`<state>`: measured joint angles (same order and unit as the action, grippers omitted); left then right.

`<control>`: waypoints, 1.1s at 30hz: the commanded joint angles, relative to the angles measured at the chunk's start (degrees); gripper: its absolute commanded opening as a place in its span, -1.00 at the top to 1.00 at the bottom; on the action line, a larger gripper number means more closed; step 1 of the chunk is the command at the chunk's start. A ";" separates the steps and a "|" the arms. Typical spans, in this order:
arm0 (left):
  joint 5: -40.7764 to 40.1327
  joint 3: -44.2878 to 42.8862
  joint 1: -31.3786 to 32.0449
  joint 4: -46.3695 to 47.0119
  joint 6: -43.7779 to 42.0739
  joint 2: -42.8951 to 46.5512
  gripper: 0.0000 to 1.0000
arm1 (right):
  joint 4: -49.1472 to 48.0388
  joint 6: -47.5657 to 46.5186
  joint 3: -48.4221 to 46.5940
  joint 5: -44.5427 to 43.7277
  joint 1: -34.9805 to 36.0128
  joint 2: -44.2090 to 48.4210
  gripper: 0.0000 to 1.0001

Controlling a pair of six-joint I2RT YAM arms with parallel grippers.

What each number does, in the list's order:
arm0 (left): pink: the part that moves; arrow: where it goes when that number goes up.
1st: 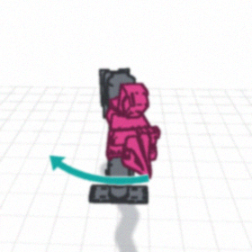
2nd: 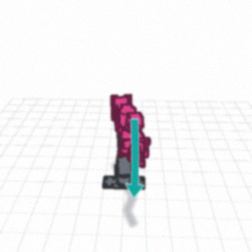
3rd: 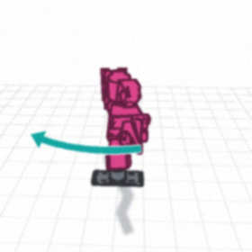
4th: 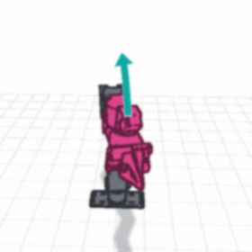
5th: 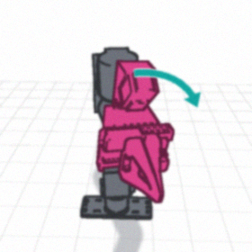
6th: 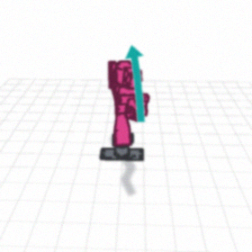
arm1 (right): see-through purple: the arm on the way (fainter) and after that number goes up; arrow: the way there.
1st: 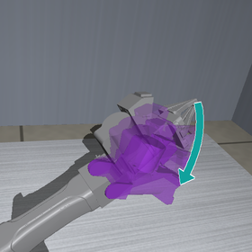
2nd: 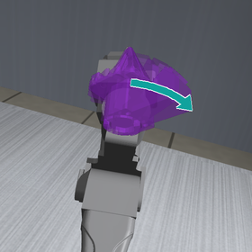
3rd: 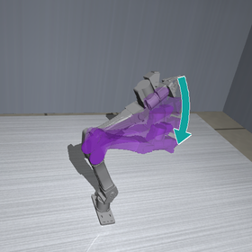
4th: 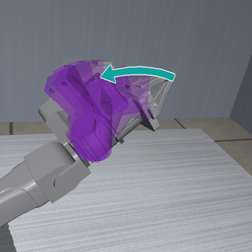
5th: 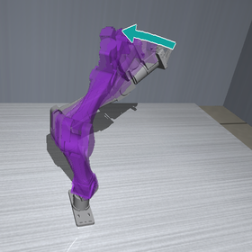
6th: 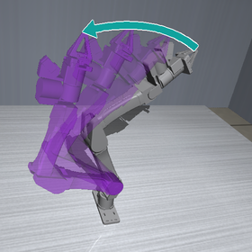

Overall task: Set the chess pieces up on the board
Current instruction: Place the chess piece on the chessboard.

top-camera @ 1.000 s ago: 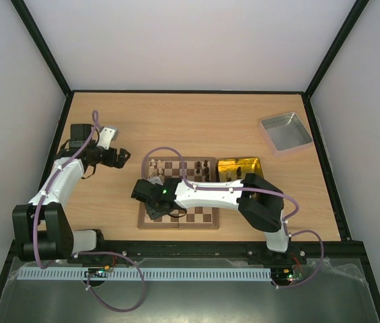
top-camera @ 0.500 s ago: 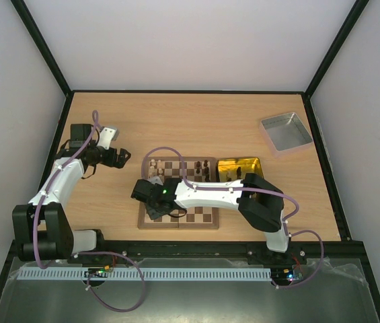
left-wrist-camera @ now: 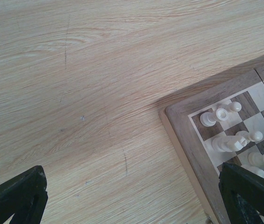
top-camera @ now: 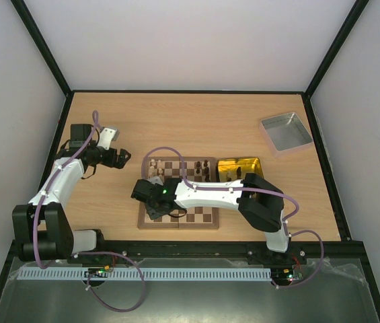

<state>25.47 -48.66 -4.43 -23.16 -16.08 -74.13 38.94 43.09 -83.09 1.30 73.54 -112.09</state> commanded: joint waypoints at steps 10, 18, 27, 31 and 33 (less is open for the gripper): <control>0.86 0.41 -0.35 -1.37 -0.62 0.38 -0.99 | 0.95 0.94 0.28 -1.21 0.55 1.15 0.54; 0.91 0.40 -0.41 -1.41 -0.66 0.42 -0.99 | 0.68 1.81 0.91 -2.58 0.55 3.24 0.53; 1.09 0.39 -0.41 -1.58 -0.80 -0.27 -0.99 | 1.26 1.82 0.79 -3.27 0.51 4.42 0.53; 1.08 0.29 -0.41 -1.62 -0.80 0.01 -0.99 | 2.04 2.14 0.50 -4.86 0.55 6.01 0.51; 1.22 0.28 -0.41 -1.75 -0.80 0.09 -0.99 | 3.01 2.29 0.40 -6.51 0.48 7.42 0.48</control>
<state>25.52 -48.66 -4.49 -23.64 -16.36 -74.13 39.05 44.36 -82.70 -1.02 73.54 -109.47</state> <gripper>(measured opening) 0.996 0.247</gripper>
